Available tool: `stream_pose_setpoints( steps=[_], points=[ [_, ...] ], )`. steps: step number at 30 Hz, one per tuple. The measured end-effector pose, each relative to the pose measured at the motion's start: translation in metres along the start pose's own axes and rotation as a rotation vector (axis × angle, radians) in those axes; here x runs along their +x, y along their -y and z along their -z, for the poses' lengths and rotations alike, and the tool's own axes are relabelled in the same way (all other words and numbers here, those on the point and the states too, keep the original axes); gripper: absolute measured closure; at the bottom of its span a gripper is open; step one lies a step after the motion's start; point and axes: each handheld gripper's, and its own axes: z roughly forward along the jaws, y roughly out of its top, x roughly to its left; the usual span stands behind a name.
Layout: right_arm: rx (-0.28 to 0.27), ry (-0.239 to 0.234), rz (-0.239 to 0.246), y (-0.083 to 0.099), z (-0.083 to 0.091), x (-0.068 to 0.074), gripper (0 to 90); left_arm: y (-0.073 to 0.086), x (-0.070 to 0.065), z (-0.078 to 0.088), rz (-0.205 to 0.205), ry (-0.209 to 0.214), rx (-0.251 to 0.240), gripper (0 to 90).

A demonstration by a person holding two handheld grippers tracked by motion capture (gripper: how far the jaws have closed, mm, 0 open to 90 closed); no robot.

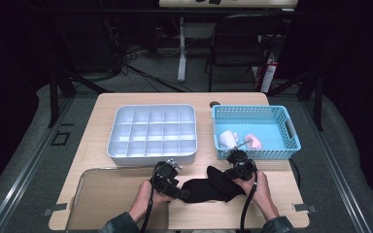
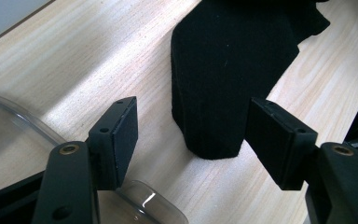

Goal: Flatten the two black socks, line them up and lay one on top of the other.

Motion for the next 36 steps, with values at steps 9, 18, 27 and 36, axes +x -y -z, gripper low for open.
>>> stream_pose_setpoints(
  steps=[9,18,27,36],
  points=[
    [-0.064,-0.024,-0.055,0.002,0.011,-0.003,87.3,0.001,0.000,-0.003,-0.006,0.007,0.007,40.2],
    [-0.183,-0.005,-0.118,0.011,0.043,-0.010,87.2,0.001,0.001,-0.003,-0.005,0.016,0.002,51.4],
    [-0.333,0.052,-0.165,0.025,0.084,-0.008,87.2,0.001,0.001,-0.003,-0.004,0.017,0.001,52.1],
    [-0.379,0.073,-0.117,0.025,0.098,0.010,87.3,0.002,0.000,-0.006,-0.011,0.024,0.013,62.0]
  ],
)
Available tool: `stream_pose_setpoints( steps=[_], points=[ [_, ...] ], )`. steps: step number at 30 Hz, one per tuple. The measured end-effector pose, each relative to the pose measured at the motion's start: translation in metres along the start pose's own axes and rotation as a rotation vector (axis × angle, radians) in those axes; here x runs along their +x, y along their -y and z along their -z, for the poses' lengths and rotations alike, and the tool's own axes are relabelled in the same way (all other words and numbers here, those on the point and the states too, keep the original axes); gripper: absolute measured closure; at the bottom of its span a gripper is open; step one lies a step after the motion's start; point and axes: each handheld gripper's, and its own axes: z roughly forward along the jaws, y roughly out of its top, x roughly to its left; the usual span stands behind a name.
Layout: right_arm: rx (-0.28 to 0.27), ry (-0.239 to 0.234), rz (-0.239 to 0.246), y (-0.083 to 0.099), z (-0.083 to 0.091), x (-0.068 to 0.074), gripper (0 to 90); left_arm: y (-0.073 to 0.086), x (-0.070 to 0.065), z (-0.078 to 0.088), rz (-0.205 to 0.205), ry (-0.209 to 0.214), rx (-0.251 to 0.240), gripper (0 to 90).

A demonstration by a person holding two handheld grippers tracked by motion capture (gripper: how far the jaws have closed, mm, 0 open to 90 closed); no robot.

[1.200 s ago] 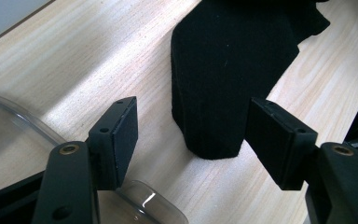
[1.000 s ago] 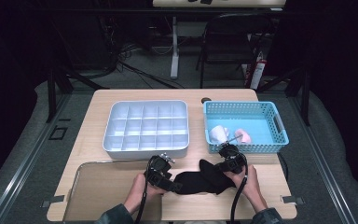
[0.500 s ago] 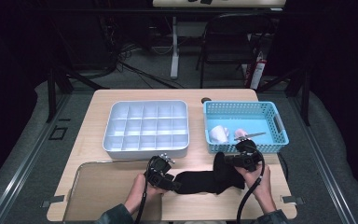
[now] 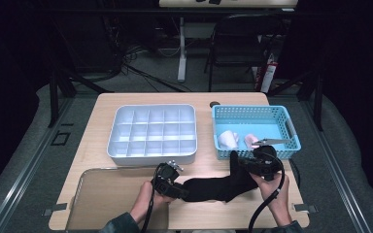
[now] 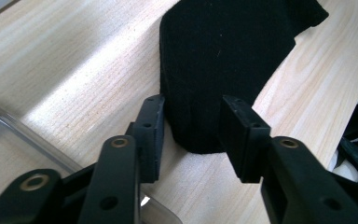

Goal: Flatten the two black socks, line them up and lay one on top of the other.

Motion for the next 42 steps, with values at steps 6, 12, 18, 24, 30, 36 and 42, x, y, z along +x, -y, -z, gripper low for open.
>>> stream_pose_setpoints(
  steps=[6,12,18,24,30,36,42],
  points=[
    [0.023,-0.030,0.047,0.001,-0.007,0.023,87.2,0.000,0.001,0.001,0.002,-0.007,-0.004,61.2],
    [0.078,-0.069,0.094,0.006,-0.021,0.046,87.0,0.000,0.002,0.002,0.003,-0.007,-0.006,61.3],
    [0.135,-0.112,0.143,0.015,-0.030,0.068,86.7,0.000,0.003,0.003,0.008,-0.007,-0.009,61.1],
    [0.203,-0.161,0.180,0.027,-0.036,0.076,85.2,0.000,0.003,0.004,0.005,-0.008,-0.012,59.2],
    [0.277,-0.219,0.197,0.038,-0.040,0.078,81.5,-0.001,0.003,0.005,0.003,-0.007,-0.011,57.5],
    [0.330,-0.281,0.200,0.043,-0.039,0.073,73.1,-0.001,0.001,0.011,-0.004,-0.007,-0.025,56.0],
    [0.360,-0.363,0.193,0.050,-0.031,0.067,65.1,-0.001,-0.002,0.016,-0.009,-0.008,-0.043,54.9]
  ],
)
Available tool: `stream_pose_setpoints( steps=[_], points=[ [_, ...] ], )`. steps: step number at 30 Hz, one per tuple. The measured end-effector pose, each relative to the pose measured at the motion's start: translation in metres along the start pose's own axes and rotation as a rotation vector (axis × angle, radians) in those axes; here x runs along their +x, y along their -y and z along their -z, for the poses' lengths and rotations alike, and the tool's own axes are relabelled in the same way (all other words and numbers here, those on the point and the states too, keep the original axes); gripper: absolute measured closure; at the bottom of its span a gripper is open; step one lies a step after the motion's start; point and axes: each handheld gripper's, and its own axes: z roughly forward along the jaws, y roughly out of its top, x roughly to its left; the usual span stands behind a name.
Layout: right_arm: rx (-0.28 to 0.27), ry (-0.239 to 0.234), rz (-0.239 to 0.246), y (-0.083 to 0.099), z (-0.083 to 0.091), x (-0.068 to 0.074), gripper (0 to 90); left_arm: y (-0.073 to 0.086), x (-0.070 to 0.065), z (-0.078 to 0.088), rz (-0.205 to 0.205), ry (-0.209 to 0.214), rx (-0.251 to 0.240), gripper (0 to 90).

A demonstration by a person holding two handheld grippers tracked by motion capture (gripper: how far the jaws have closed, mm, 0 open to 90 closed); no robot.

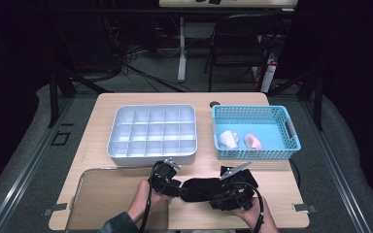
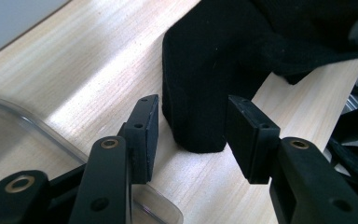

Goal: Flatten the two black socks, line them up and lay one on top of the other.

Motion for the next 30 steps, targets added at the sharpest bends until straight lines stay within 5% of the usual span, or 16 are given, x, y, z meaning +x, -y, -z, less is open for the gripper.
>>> stream_pose_setpoints(
  steps=[8,11,13,16,21,27,30],
  points=[
    [-0.034,-0.051,0.011,0.005,0.012,-0.007,59.8,-0.002,-0.003,0.007,-0.002,-0.001,-0.030,54.5],
    [-0.002,-0.038,0.011,0.005,0.007,-0.008,66.2,-0.002,-0.005,0.008,-0.008,0.002,-0.040,54.5],
    [-0.009,0.013,0.008,0.005,0.000,-0.006,76.6,-0.003,-0.007,0.009,-0.013,0.005,-0.049,54.4],
    [-0.001,0.043,0.022,0.002,-0.004,-0.005,85.4,-0.004,-0.010,0.010,0.006,0.052,-0.066,54.2],
    [-0.011,0.061,0.026,-0.001,-0.008,-0.002,87.0,-0.005,-0.014,0.004,0.034,0.143,-0.069,50.6],
    [0.015,0.072,0.045,-0.003,-0.013,0.001,87.0,-0.009,-0.015,-0.007,0.034,0.138,-0.056,44.5],
    [0.015,0.072,0.042,-0.003,-0.015,0.002,87.0,-0.011,-0.013,-0.015,0.041,0.171,-0.036,47.5]
  ],
)
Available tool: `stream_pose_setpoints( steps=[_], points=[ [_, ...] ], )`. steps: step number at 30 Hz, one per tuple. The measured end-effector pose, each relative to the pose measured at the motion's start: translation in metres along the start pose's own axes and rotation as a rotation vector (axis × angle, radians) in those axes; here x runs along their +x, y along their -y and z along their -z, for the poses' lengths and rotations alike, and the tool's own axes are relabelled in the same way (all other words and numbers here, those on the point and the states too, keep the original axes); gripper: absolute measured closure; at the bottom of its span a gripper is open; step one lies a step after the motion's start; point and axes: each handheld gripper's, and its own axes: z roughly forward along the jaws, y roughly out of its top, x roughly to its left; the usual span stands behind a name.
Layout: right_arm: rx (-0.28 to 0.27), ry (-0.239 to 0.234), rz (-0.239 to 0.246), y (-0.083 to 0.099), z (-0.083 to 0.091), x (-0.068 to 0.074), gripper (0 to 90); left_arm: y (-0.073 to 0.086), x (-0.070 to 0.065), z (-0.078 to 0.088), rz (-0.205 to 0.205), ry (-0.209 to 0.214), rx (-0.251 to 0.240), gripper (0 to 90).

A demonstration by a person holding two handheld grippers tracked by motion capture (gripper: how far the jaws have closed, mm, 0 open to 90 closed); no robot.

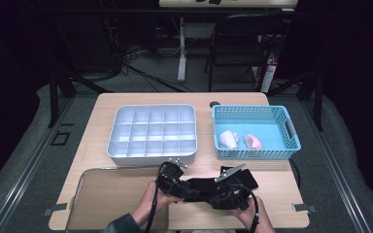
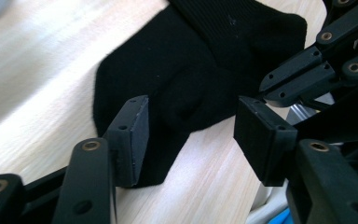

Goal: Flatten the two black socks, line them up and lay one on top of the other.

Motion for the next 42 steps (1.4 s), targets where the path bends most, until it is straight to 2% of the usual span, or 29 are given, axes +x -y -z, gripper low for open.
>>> stream_pose_setpoints(
  steps=[1,5,10,12,14,17,18,19,21,22,23,24,27,29,30,34,36,39,42],
  points=[
    [0.000,-0.003,0.004,0.000,-0.001,0.000,87.0,0.000,0.000,-0.002,0.008,0.002,0.009,49.8],
    [0.011,0.008,0.008,0.000,-0.003,0.001,85.7,0.003,0.000,-0.012,-0.015,-0.020,0.038,62.1],
    [0.021,-0.003,0.014,-0.001,-0.004,0.002,79.3,0.008,-0.006,-0.022,-0.080,-0.099,0.068,81.3],
    [0.015,-0.014,0.009,0.000,-0.003,0.001,74.0,0.009,-0.007,-0.024,-0.094,-0.110,0.076,85.8],
    [0.001,-0.012,0.004,0.000,0.000,-0.001,69.6,0.009,-0.008,-0.025,-0.105,-0.111,0.078,86.8],
    [-0.048,-0.020,-0.001,0.000,0.010,-0.006,59.5,0.009,-0.010,-0.023,-0.114,-0.118,0.072,87.3],
    [-0.068,-0.014,-0.010,0.001,0.016,-0.010,59.0,0.009,-0.010,-0.022,-0.121,-0.121,0.069,87.3],
    [-0.111,-0.001,-0.039,0.002,0.021,-0.014,58.8,0.009,-0.010,-0.020,-0.122,-0.121,0.061,87.3],
    [-0.155,0.059,-0.095,0.004,0.034,-0.028,57.7,0.009,-0.010,-0.017,-0.124,-0.125,0.052,87.3],
    [-0.164,0.094,-0.103,0.005,0.037,-0.034,57.7,0.009,-0.010,-0.015,-0.124,-0.126,0.048,87.3],
    [-0.172,0.153,-0.133,0.007,0.040,-0.042,57.5,0.009,-0.011,-0.013,-0.126,-0.127,0.041,87.2],
    [-0.181,0.188,-0.171,0.009,0.042,-0.054,57.0,0.008,-0.011,-0.012,-0.132,-0.128,0.041,87.2],
    [-0.168,0.259,-0.245,0.013,0.041,-0.081,55.8,0.008,-0.013,-0.011,-0.134,-0.132,0.034,87.1],
    [-0.159,0.249,-0.302,0.013,0.037,-0.095,55.0,0.008,-0.014,-0.011,-0.132,-0.131,0.034,87.1],
    [-0.151,0.245,-0.310,0.012,0.035,-0.099,54.4,0.008,-0.014,-0.012,-0.134,-0.128,0.037,87.0],
    [-0.105,0.239,-0.334,0.004,0.020,-0.106,53.7,0.009,-0.014,-0.012,-0.132,-0.130,0.040,86.9],
    [-0.082,0.232,-0.337,0.001,0.014,-0.108,56.5,0.009,-0.014,-0.011,-0.136,-0.131,0.044,86.9],
    [-0.054,0.253,-0.345,-0.001,0.006,-0.110,67.8,0.009,-0.014,-0.011,-0.133,-0.125,0.042,86.9],
    [-0.045,0.270,-0.341,-0.001,0.006,-0.110,77.9,0.010,-0.015,-0.011,-0.133,-0.118,0.039,86.9]
  ],
)
